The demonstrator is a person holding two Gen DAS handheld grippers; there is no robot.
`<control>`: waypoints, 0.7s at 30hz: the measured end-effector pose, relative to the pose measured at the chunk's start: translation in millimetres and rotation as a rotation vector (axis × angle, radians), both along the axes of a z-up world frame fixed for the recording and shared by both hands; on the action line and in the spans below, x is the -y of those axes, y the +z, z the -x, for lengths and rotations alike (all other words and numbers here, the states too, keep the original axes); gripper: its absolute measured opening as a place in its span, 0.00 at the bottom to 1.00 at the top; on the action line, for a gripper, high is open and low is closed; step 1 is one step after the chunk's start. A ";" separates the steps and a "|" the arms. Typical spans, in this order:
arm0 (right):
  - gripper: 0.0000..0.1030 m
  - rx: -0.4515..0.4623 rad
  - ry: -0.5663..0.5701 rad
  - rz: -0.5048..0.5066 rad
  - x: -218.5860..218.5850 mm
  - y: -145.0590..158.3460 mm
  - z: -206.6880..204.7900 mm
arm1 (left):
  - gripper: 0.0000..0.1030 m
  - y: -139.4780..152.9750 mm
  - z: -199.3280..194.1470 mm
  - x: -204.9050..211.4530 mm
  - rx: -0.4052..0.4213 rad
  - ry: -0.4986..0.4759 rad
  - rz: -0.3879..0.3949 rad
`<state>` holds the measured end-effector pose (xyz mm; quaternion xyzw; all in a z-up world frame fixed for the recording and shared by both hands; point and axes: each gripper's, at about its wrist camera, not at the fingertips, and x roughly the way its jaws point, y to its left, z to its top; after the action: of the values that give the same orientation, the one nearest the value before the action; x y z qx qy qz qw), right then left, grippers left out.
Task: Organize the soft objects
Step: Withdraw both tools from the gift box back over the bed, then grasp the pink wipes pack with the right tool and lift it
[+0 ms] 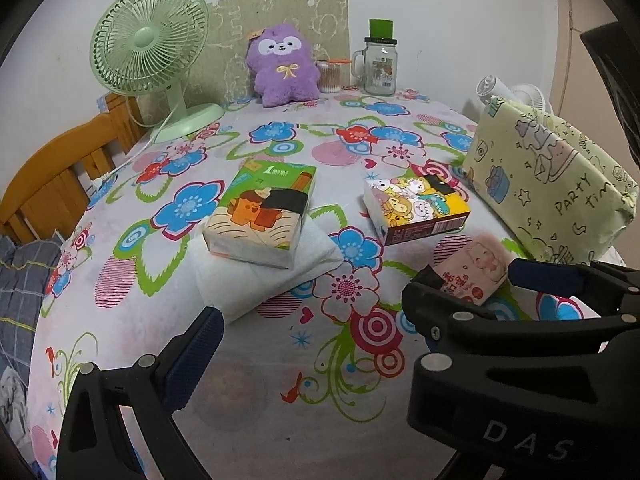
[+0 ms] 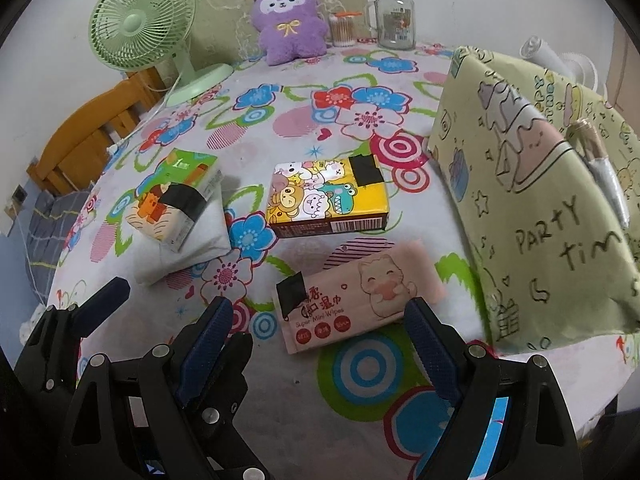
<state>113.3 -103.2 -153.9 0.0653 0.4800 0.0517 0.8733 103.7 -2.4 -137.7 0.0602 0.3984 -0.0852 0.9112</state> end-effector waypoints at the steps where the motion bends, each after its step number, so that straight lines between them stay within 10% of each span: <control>1: 0.87 0.002 -0.003 0.003 -0.6 -0.5 -1.7 | 0.99 -0.7 -1.0 -0.5 -0.001 0.001 0.001; 10: 0.83 0.027 -0.025 0.003 1.7 -1.1 -13.5 | 0.99 -1.1 -10.0 -3.1 -0.003 0.002 0.009; 17: 0.53 0.053 0.012 0.109 -5.7 -4.2 -15.7 | 0.99 -5.1 -14.0 -2.1 -0.015 0.009 0.003; 21: 0.52 0.053 0.005 0.100 -2.5 -4.3 -16.3 | 0.99 -5.6 -15.0 -2.8 -0.016 0.020 0.004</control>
<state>129.6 -100.6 -158.2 0.0190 0.4589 0.0316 0.8877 118.8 0.4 -143.3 0.0537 0.4060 -0.0776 0.9090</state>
